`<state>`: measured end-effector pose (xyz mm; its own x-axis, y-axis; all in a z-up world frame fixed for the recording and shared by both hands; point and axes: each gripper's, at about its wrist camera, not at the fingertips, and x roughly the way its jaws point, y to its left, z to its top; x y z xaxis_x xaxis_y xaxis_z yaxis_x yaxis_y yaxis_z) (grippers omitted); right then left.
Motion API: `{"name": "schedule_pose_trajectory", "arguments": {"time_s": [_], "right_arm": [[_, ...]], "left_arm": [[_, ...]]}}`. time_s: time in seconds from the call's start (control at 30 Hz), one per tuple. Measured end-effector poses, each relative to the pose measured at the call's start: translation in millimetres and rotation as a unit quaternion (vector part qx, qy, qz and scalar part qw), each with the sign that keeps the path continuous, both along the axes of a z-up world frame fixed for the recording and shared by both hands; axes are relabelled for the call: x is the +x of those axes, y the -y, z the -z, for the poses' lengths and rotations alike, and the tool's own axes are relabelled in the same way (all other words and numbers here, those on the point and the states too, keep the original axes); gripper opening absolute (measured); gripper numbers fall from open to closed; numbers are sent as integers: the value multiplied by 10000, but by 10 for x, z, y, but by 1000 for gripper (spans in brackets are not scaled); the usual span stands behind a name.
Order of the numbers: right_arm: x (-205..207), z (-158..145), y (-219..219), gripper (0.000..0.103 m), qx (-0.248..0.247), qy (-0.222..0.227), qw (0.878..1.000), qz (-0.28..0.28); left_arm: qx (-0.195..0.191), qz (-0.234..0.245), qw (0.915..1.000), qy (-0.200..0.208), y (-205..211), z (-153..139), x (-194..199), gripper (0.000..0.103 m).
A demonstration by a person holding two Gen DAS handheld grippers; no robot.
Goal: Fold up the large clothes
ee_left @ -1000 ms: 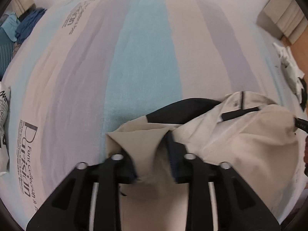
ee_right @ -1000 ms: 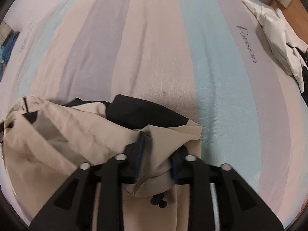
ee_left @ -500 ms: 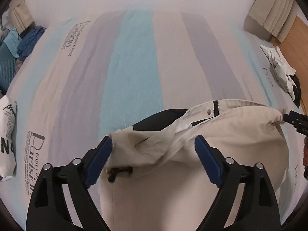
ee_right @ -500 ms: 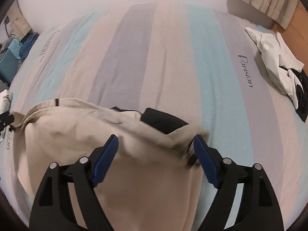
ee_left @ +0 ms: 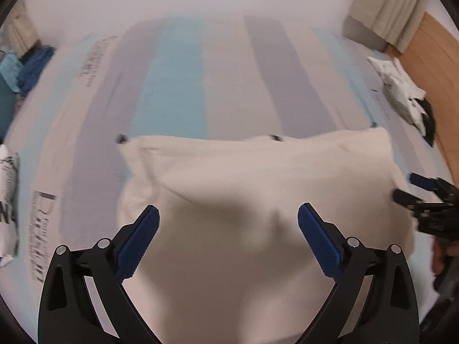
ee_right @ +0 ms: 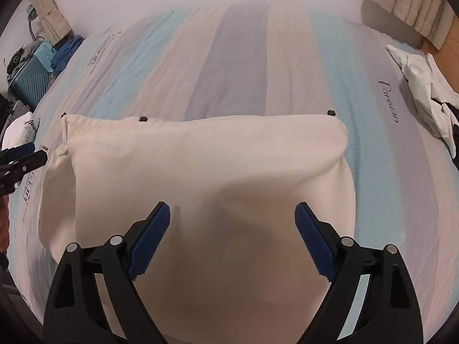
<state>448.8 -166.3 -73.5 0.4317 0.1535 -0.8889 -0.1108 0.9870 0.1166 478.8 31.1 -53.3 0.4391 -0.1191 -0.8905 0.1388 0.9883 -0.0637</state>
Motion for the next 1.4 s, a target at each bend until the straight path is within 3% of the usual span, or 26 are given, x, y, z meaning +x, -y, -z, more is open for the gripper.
{"name": "schedule_pose_trajectory", "arguments": {"time_s": [0.2,0.43,0.6,0.93,1.17,1.4], "right_arm": [[-21,27,266,85,-77,-164,9997,170],[-140,203,901,85,16,-512,9974,514],[-239,457,1303,85,904,-1000,9881,735],[-254,932,1558,85,2091,-1692,9611,618],[-36,1151,1630,85,2788,-1993,9380,525],[44,1353,1704,92,3220,-2123,9215,451]], "left_arm": [[-133,384,9989,-243,628,174,-63,95],[36,383,9978,-532,1015,496,-21,95],[93,237,9962,-833,1046,731,22,96],[338,106,9943,-1003,1092,1012,45,98],[469,-3,9929,-1090,1092,1199,58,98],[571,-69,9921,-1118,1096,1292,94,98]]}}
